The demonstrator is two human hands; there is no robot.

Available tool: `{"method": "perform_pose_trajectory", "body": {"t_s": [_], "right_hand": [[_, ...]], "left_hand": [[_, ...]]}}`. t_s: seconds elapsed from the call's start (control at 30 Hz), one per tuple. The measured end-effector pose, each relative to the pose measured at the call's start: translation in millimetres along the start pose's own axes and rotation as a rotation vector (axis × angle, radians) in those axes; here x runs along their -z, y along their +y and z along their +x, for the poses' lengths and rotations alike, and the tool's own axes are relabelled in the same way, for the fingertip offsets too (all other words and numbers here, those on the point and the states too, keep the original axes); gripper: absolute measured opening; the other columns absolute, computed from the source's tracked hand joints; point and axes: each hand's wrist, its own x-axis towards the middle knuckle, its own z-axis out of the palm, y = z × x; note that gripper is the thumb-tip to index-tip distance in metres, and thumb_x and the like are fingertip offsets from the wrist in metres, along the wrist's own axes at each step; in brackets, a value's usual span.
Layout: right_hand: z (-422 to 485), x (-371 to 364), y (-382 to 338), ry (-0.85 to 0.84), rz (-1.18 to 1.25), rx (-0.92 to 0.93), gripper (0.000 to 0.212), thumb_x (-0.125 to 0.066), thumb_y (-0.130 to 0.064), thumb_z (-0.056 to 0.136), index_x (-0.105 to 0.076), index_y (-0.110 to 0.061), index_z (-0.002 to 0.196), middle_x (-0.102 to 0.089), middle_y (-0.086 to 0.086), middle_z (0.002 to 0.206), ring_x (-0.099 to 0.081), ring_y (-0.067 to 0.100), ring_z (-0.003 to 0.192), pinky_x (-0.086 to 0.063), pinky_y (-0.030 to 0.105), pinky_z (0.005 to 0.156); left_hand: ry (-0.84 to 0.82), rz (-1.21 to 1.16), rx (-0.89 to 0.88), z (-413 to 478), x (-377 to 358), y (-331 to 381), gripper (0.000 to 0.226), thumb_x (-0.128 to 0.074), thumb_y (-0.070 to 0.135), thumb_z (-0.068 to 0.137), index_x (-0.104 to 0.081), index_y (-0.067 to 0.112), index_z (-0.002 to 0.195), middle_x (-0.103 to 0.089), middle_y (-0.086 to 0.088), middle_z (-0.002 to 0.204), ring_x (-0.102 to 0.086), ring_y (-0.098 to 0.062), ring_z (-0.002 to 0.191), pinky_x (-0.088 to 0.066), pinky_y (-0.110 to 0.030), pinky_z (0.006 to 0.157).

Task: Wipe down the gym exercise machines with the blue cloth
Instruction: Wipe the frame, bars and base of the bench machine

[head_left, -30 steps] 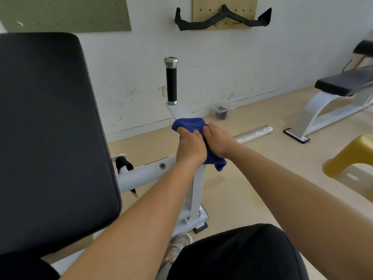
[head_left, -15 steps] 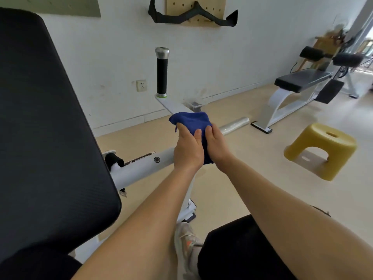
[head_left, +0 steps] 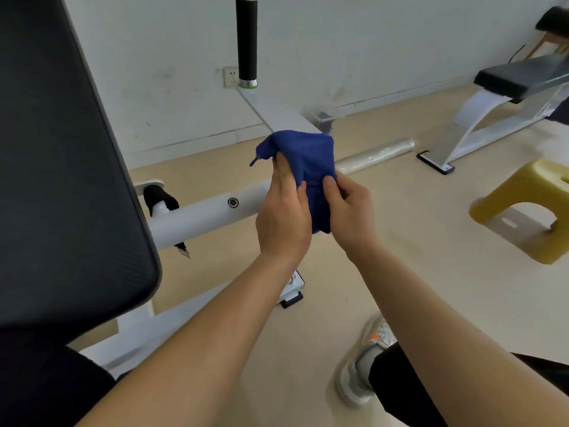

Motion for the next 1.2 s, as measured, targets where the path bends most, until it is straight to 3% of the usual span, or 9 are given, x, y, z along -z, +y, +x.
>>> {"method": "perform_pose_trajectory", "body": {"t_s": [0.17, 0.37, 0.43, 0.5, 0.57, 0.7, 1.0, 1.1, 1.2], "right_hand": [[-0.4, 4.6, 4.7, -0.051, -0.054, -0.004, 0.034, -0.047, -0.019, 0.102, -0.061, -0.022, 0.071, -0.055, -0.014, 0.056, -0.046, 0.005, 0.054, -0.037, 0.023, 0.055], [-8.2, -4.1, 11.9, -0.017, -0.002, -0.053, 0.035, -0.046, -0.017, 0.101, -0.056, -0.02, 0.068, -0.048, -0.003, 0.058, -0.038, 0.009, 0.054, -0.034, 0.028, 0.055], [-9.8, -6.3, 15.5, -0.024, 0.022, -0.082, 0.032, -0.046, -0.02, 0.1, -0.061, -0.023, 0.071, -0.052, 0.003, 0.06, -0.044, 0.009, 0.057, -0.039, 0.033, 0.058], [-7.8, -7.0, 15.5, -0.079, 0.124, -0.1, 0.027, -0.045, -0.023, 0.098, -0.072, -0.025, 0.101, -0.07, 0.004, 0.081, -0.063, 0.008, 0.077, -0.053, 0.039, 0.073], [-3.0, -5.6, 8.4, -0.132, 0.243, -0.102, 0.032, -0.041, -0.026, 0.101, -0.068, -0.021, 0.118, -0.073, -0.004, 0.099, -0.067, 0.01, 0.094, -0.055, 0.033, 0.083], [10.4, -2.8, -3.3, -0.155, 0.138, -0.024, 0.037, -0.034, -0.028, 0.106, -0.06, -0.022, 0.081, -0.057, -0.016, 0.07, -0.049, 0.006, 0.068, -0.041, 0.029, 0.066], [36.7, -25.2, 4.7, -0.034, 0.078, 0.076, 0.029, -0.032, -0.025, 0.106, -0.055, -0.016, 0.092, -0.06, -0.01, 0.077, -0.053, 0.009, 0.068, -0.047, 0.035, 0.068], [36.0, -40.5, 20.1, 0.009, 0.054, 0.099, 0.028, -0.029, -0.026, 0.107, -0.055, -0.017, 0.1, -0.063, -0.009, 0.083, -0.057, 0.01, 0.073, -0.048, 0.033, 0.07], [26.9, -49.5, 41.1, 0.006, 0.03, 0.097, 0.031, -0.027, -0.026, 0.108, -0.056, -0.015, 0.106, -0.063, -0.011, 0.086, -0.058, 0.004, 0.075, -0.047, 0.024, 0.067]], "left_hand": [[0.006, 0.058, 0.064, -5.7, -0.5, 6.4, 0.061, -0.034, 0.022, 0.102, -0.008, 0.033, 0.156, -0.05, 0.01, 0.079, -0.049, -0.012, 0.067, -0.029, -0.028, 0.054], [-0.047, 0.073, 0.095, -11.8, 3.6, 0.0, 0.065, -0.044, 0.014, 0.094, -0.024, 0.034, 0.153, -0.051, 0.008, 0.07, -0.053, -0.018, 0.065, -0.036, -0.03, 0.053], [-0.017, 0.06, 0.091, -10.8, 5.8, -1.9, 0.061, -0.053, 0.016, 0.09, -0.038, 0.029, 0.147, -0.061, 0.006, 0.077, -0.059, -0.021, 0.072, -0.041, -0.031, 0.058], [0.026, -0.017, 0.083, -8.5, 6.5, 0.0, 0.056, -0.06, 0.025, 0.089, -0.044, 0.024, 0.142, -0.068, 0.006, 0.092, -0.062, -0.016, 0.081, -0.048, -0.03, 0.067], [0.041, -0.086, 0.079, -4.6, 5.3, 4.8, 0.051, -0.057, 0.032, 0.093, -0.044, 0.021, 0.14, -0.068, 0.006, 0.099, -0.062, -0.014, 0.085, -0.05, -0.03, 0.072], [0.034, -0.151, 0.025, 14.7, -2.2, 4.0, 0.039, -0.041, 0.034, 0.101, -0.043, 0.021, 0.137, -0.068, 0.007, 0.104, -0.062, -0.011, 0.086, -0.042, -0.011, 0.067], [0.121, -0.126, -0.126, 39.5, -18.8, -16.8, 0.044, -0.035, 0.036, 0.1, -0.05, 0.011, 0.132, -0.065, 0.005, 0.114, -0.056, -0.004, 0.089, -0.035, -0.002, 0.072], [0.124, -0.069, -0.176, 37.9, -24.7, -30.3, 0.05, -0.034, 0.035, 0.101, -0.047, 0.004, 0.137, -0.063, -0.005, 0.126, -0.057, -0.015, 0.103, -0.032, 0.001, 0.077], [0.045, -0.035, -0.201, 30.7, -29.8, -47.0, 0.058, -0.035, 0.036, 0.1, -0.037, 0.0, 0.146, -0.054, -0.013, 0.139, -0.054, -0.025, 0.118, -0.039, -0.012, 0.088]]}}
